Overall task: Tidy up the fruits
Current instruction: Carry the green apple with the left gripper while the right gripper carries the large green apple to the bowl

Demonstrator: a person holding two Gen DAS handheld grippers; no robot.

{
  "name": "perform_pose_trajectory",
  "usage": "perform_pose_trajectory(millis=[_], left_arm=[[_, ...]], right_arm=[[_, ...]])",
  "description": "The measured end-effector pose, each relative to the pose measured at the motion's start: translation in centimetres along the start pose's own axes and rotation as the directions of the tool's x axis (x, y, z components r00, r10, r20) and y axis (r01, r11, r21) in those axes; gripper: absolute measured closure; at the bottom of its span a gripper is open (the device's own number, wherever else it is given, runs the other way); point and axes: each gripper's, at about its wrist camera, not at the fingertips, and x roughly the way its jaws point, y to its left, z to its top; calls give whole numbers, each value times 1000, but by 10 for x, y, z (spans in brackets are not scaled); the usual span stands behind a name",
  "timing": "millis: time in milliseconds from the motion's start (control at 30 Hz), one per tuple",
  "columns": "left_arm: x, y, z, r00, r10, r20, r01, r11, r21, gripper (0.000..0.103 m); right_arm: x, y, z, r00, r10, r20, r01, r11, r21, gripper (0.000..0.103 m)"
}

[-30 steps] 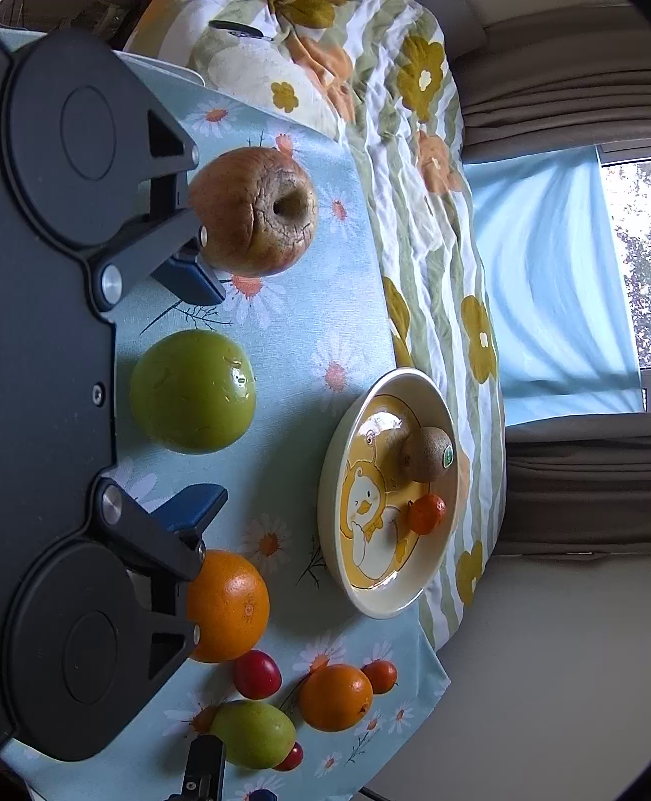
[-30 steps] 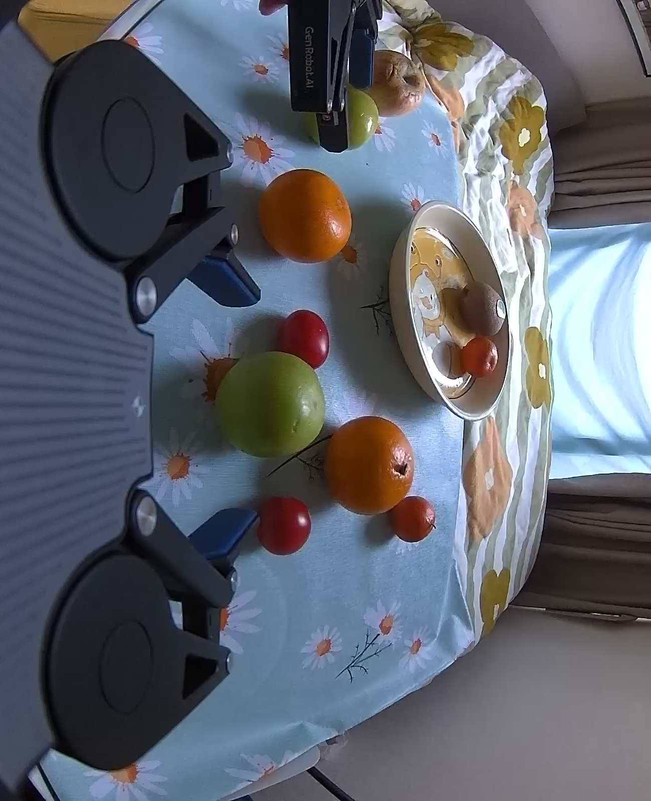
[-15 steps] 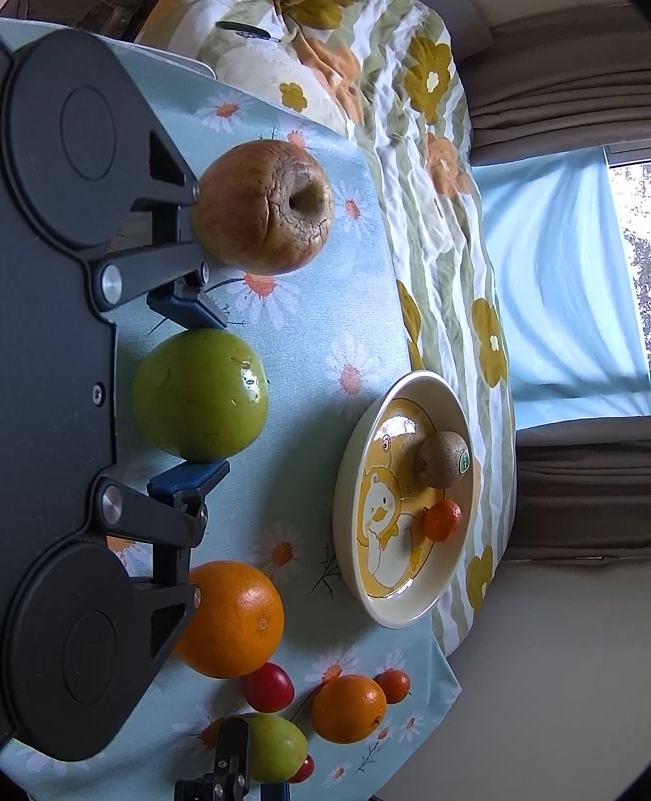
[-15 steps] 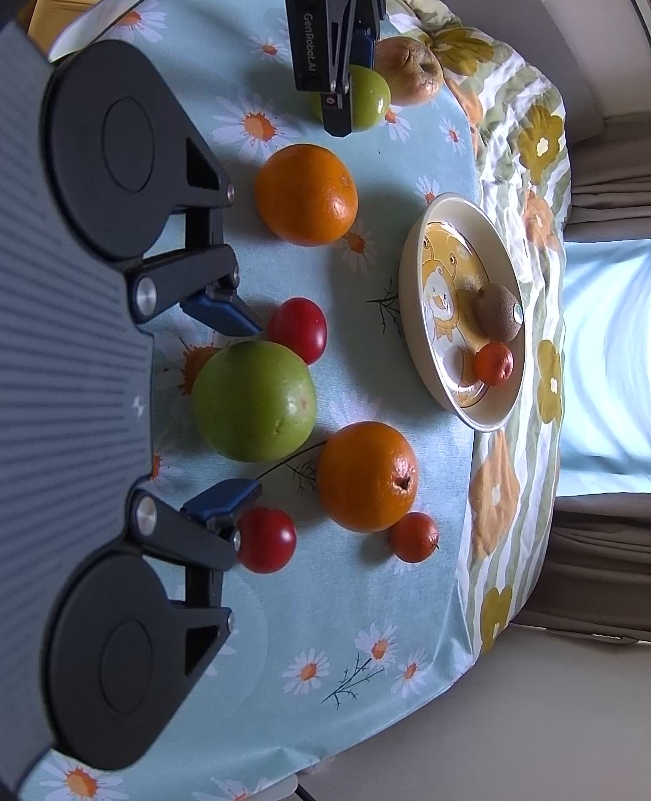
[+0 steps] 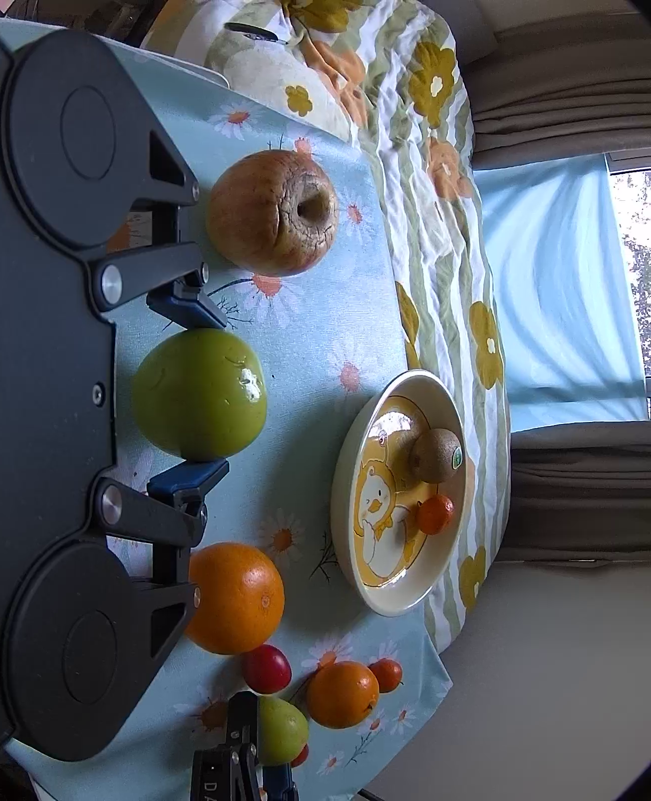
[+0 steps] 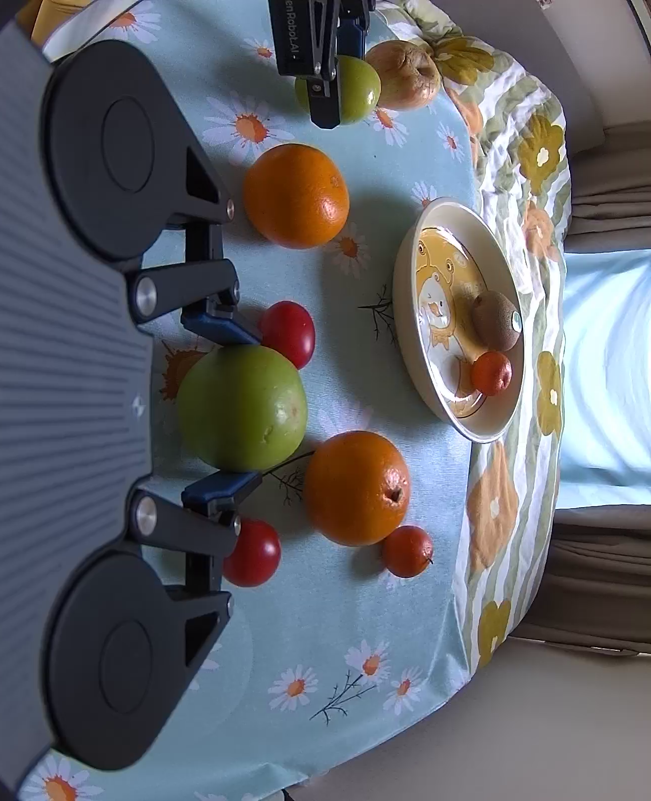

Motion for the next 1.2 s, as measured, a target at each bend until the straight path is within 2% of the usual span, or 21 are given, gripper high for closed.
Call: perform_pose_trajectory(millis=[267,700,933,1200], left_arm=[[-32,-10,11,1000,2,28,-1,999,-32,43],[-76,-25,68,994,31,100,-23,996,-83,43],[-74,-24,100,990,21,139,-11,997,-73,43],[-40,-18,129,991,-15,133,18,1000,-22,43]], right_arm=[[-16,-3,15,999,41,-2,-41,999,8,35],[-62,-18,68,994,97,41,-96,995,-27,35],[-68,-29,101,991,106,82,-104,994,-26,35],[-53,-28,127,992,84,92,-84,996,-5,35]])
